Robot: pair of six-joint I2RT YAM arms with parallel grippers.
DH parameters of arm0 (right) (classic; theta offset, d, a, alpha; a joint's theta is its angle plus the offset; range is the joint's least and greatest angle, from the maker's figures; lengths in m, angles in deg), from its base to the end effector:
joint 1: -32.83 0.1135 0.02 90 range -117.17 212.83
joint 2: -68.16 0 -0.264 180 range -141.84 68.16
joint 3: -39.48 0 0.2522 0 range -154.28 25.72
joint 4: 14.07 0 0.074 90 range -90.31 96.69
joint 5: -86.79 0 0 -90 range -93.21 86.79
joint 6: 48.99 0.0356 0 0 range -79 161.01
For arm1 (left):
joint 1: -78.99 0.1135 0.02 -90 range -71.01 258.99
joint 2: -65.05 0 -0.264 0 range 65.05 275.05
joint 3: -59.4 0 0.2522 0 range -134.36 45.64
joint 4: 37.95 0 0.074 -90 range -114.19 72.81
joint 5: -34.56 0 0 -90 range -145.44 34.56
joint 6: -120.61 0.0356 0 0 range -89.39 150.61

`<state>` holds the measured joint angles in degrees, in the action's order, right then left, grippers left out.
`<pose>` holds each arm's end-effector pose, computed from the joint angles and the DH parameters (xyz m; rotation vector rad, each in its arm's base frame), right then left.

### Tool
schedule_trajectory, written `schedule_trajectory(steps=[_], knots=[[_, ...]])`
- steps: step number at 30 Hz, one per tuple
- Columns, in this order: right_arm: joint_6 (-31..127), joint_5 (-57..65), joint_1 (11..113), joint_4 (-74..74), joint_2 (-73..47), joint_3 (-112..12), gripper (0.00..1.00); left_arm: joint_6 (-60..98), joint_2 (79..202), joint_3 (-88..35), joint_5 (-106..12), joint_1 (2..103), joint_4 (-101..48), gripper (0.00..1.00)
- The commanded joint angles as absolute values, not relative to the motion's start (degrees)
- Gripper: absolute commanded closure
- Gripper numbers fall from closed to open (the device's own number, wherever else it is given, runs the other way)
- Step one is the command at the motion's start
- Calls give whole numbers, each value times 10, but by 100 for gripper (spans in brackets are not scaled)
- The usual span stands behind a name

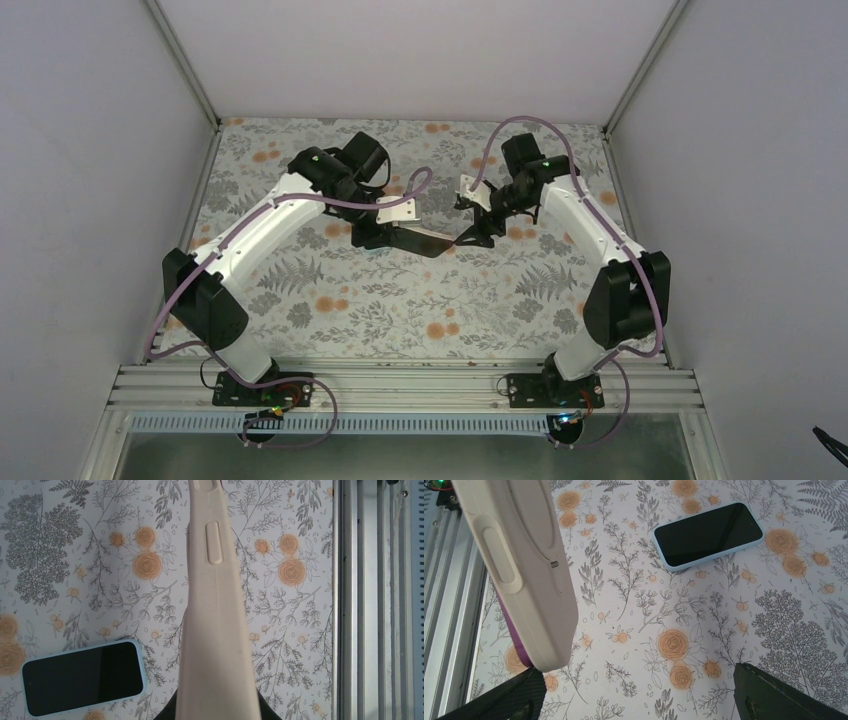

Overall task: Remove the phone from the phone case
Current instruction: Remove the phone case from the phone.

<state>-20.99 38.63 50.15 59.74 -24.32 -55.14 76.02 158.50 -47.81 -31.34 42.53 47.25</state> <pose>0.2937 0.1165 0.2912 -1.7027 1.8139 0.7257 0.2445 -0.1987 0.3361 1.8657 2.0054 -0.5477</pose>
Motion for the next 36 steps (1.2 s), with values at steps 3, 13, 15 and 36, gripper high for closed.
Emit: schedule_trajectory(steps=[3, 13, 15, 36], knots=[[-188, 387, 495, 552, -263, -554, 8, 765, 1571, -507, -258, 422, 466, 98], [-143, 401, 508, 521, -257, -577, 12, 763, 1592, -524, -239, 413, 462, 98], [-143, 406, 512, 522, -258, -581, 12, 764, 1598, -533, -238, 412, 464, 98], [-203, 403, 482, 608, -159, -540, 11, 766, 1577, -515, -274, 421, 461, 98]])
